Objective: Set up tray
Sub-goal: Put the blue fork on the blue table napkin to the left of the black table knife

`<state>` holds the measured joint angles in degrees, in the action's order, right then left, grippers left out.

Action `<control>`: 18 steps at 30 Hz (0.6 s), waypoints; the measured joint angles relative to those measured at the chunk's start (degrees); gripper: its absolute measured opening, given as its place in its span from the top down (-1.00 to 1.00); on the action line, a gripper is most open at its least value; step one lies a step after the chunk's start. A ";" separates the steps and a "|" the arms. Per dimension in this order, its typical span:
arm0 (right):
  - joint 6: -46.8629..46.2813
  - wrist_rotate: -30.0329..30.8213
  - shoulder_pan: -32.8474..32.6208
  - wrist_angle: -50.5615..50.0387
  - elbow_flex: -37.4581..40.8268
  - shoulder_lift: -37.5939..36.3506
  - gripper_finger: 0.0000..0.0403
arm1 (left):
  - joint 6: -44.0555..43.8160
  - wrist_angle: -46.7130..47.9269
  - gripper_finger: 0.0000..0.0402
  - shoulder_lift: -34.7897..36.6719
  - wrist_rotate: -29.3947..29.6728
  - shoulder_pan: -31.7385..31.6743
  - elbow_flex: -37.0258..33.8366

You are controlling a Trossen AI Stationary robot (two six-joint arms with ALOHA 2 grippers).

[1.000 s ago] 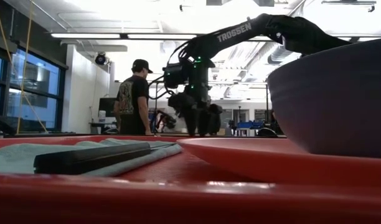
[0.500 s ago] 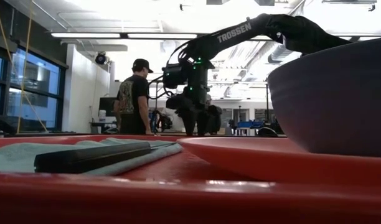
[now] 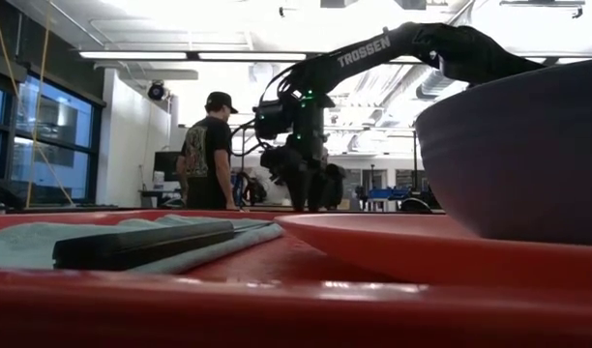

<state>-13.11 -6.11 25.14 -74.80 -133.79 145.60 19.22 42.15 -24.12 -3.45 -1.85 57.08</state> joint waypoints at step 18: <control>-5.89 -3.03 -0.72 2.88 -0.19 0.00 0.10 | 1.31 0.02 0.37 -0.01 -0.01 -0.01 0.00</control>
<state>-19.00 -9.14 24.43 -71.92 -133.97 145.60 20.53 42.17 -24.13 -3.46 -1.86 57.08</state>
